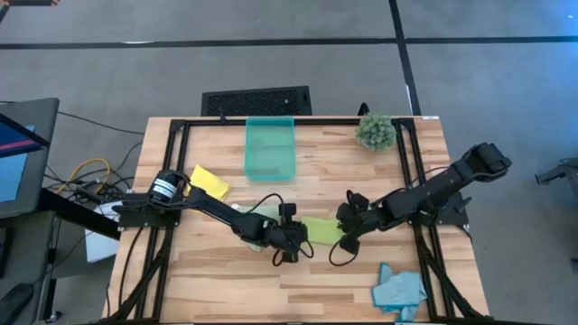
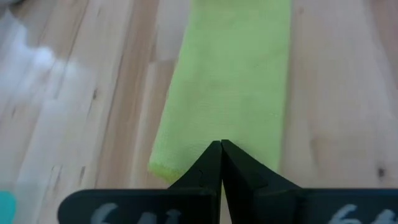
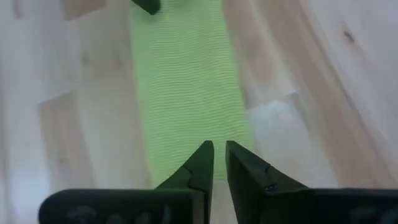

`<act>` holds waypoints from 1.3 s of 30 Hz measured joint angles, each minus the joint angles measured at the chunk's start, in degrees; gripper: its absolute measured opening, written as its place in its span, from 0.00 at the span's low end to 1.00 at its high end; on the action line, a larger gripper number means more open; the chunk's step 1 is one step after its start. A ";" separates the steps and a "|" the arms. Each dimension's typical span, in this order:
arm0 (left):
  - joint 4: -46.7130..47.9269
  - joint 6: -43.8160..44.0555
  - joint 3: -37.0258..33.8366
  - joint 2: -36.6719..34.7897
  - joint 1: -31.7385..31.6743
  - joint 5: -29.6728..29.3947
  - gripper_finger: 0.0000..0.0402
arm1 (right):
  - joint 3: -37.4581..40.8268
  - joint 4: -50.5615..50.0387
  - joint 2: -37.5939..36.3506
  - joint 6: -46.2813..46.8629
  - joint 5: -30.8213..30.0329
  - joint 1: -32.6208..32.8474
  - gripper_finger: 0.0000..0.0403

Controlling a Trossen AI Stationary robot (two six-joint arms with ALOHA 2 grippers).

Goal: Fold microfiber towels
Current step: Fold the light green microfiber cloth, then put the light green microfiber cloth into the green bin

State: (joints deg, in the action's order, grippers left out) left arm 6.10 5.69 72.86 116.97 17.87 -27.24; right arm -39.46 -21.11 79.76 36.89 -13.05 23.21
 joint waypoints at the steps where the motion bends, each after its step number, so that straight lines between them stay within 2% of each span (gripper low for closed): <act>1: -0.09 0.00 0.00 0.00 0.12 0.00 0.00 | 0.00 0.15 -0.29 -0.02 0.82 0.33 0.18; 5: -0.60 0.06 0.00 0.36 -0.41 2.68 0.00 | 0.05 1.82 0.89 -1.56 1.73 1.86 0.25; 8: 0.58 1.38 0.00 0.44 -1.15 3.94 0.00 | 0.51 1.79 4.44 -2.62 3.95 1.84 0.29; 12: 2.75 2.39 0.00 0.43 -1.28 4.10 0.00 | 0.49 2.93 9.66 -3.79 4.01 0.78 0.29; 16: 3.80 2.24 0.00 0.41 -1.23 4.04 0.00 | 0.29 2.61 10.50 -4.57 5.40 -0.32 0.29; 20: 4.78 1.67 0.01 -1.39 -0.63 1.29 0.00 | 0.44 0.18 6.02 -7.35 9.24 -0.83 0.30; 23: 4.77 1.65 0.02 -2.12 0.02 -0.28 0.00 | -1.13 -0.13 0.06 -8.75 10.10 -1.84 0.33; 28: 3.81 1.23 0.07 -1.75 0.52 0.15 0.00 | -1.53 3.33 -3.94 -11.99 12.49 -7.32 0.44; 31: 4.88 1.05 0.02 -1.51 0.50 0.44 0.00 | -1.55 4.04 -1.49 -13.76 13.70 -10.90 0.53; 34: 6.44 1.07 0.02 -1.51 0.58 -0.46 0.00 | -1.51 5.83 4.02 -14.81 14.92 -14.31 0.61; 37: 10.57 1.34 0.02 -1.51 1.12 -4.40 0.00 | -1.57 8.30 9.23 -16.37 20.54 -17.23 0.63; 39: 14.47 2.45 0.02 -1.75 1.53 -8.36 0.00 | -2.04 10.08 12.07 -16.59 21.90 -18.37 0.63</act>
State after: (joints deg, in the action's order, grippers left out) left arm 20.57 8.14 72.88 115.21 19.40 -35.61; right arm -41.50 -11.02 91.83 20.30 8.85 4.84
